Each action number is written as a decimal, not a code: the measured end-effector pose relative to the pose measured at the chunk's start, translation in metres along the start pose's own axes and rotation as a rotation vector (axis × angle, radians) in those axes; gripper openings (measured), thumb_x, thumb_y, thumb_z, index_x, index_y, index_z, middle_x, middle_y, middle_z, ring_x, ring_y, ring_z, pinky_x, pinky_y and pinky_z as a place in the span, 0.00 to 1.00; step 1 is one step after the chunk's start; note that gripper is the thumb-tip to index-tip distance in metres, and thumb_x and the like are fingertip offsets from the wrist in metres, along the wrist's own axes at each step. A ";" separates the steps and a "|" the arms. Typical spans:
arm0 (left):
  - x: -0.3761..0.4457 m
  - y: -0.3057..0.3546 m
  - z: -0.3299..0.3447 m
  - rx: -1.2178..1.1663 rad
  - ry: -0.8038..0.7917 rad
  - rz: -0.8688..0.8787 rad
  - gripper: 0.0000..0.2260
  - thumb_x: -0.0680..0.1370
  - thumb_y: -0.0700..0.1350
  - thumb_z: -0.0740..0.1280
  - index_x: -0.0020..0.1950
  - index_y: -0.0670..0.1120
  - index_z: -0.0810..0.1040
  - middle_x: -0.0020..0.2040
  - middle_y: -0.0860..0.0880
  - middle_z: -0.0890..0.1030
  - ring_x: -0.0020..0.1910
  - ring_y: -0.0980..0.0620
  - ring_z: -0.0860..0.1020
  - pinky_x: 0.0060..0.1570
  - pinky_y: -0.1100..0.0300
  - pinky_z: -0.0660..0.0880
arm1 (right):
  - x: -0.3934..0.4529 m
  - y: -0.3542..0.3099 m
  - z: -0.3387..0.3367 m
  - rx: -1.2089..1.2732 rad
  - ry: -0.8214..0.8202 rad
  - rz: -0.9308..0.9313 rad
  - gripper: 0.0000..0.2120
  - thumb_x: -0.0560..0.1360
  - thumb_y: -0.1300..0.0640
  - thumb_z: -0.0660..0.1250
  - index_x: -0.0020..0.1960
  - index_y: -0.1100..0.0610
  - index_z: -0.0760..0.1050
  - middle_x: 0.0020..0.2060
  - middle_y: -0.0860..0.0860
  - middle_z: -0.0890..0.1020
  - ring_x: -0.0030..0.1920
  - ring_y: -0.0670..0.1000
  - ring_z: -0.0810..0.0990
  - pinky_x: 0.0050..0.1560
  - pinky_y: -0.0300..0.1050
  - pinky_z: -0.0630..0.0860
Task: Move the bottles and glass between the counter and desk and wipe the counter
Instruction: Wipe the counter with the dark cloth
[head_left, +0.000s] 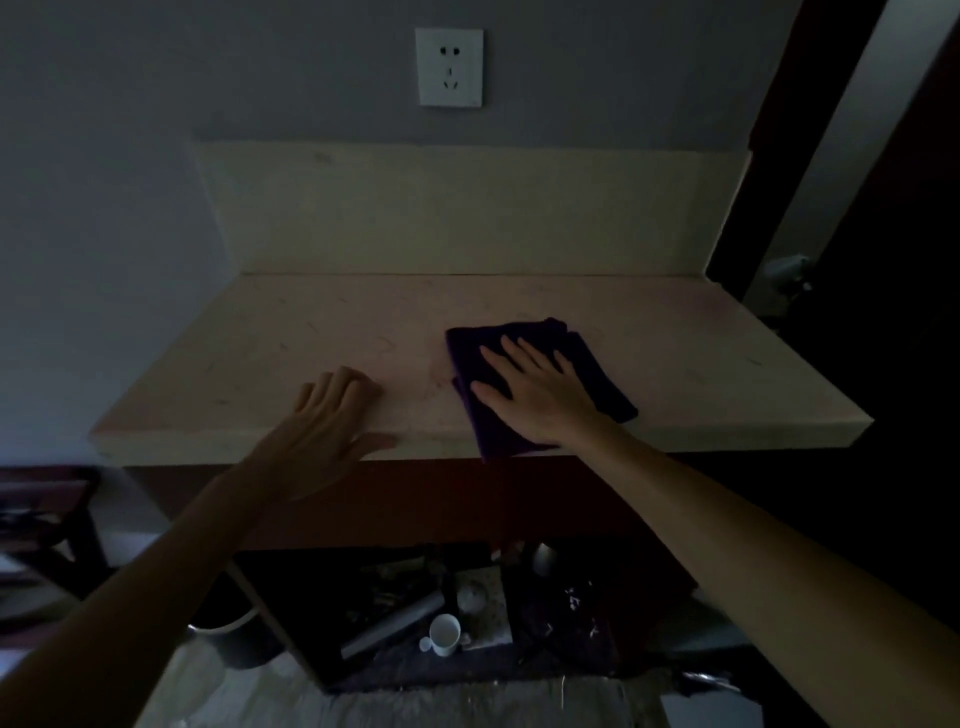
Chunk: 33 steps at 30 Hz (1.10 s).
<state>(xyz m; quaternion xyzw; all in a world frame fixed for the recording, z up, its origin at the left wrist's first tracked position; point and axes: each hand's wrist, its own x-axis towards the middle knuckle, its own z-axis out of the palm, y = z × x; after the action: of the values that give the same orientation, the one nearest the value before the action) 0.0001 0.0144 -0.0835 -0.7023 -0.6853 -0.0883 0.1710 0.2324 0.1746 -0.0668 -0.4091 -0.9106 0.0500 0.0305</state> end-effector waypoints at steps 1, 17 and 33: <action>0.000 -0.002 0.003 0.007 -0.004 0.007 0.30 0.78 0.66 0.51 0.62 0.43 0.73 0.58 0.45 0.74 0.53 0.42 0.75 0.51 0.52 0.68 | 0.015 -0.001 -0.001 0.002 -0.013 0.001 0.34 0.76 0.30 0.38 0.79 0.42 0.45 0.80 0.45 0.45 0.79 0.47 0.43 0.77 0.56 0.42; 0.004 -0.008 0.013 0.152 -0.004 0.060 0.31 0.79 0.66 0.50 0.62 0.43 0.75 0.56 0.44 0.76 0.49 0.42 0.75 0.48 0.52 0.68 | 0.178 -0.033 -0.007 0.019 -0.039 0.074 0.35 0.77 0.31 0.40 0.79 0.45 0.46 0.80 0.49 0.46 0.79 0.52 0.45 0.76 0.58 0.42; -0.039 -0.057 -0.008 0.029 -0.100 -0.019 0.40 0.76 0.70 0.38 0.70 0.42 0.68 0.63 0.44 0.72 0.59 0.42 0.73 0.59 0.48 0.70 | -0.017 -0.090 0.015 -0.038 0.065 -0.097 0.32 0.78 0.33 0.37 0.79 0.44 0.45 0.80 0.46 0.46 0.79 0.48 0.43 0.78 0.55 0.43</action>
<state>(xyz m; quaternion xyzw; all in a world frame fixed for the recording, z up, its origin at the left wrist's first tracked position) -0.0574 -0.0248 -0.0836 -0.6969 -0.7008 -0.0447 0.1460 0.1751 0.1013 -0.0717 -0.3665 -0.9287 0.0177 0.0544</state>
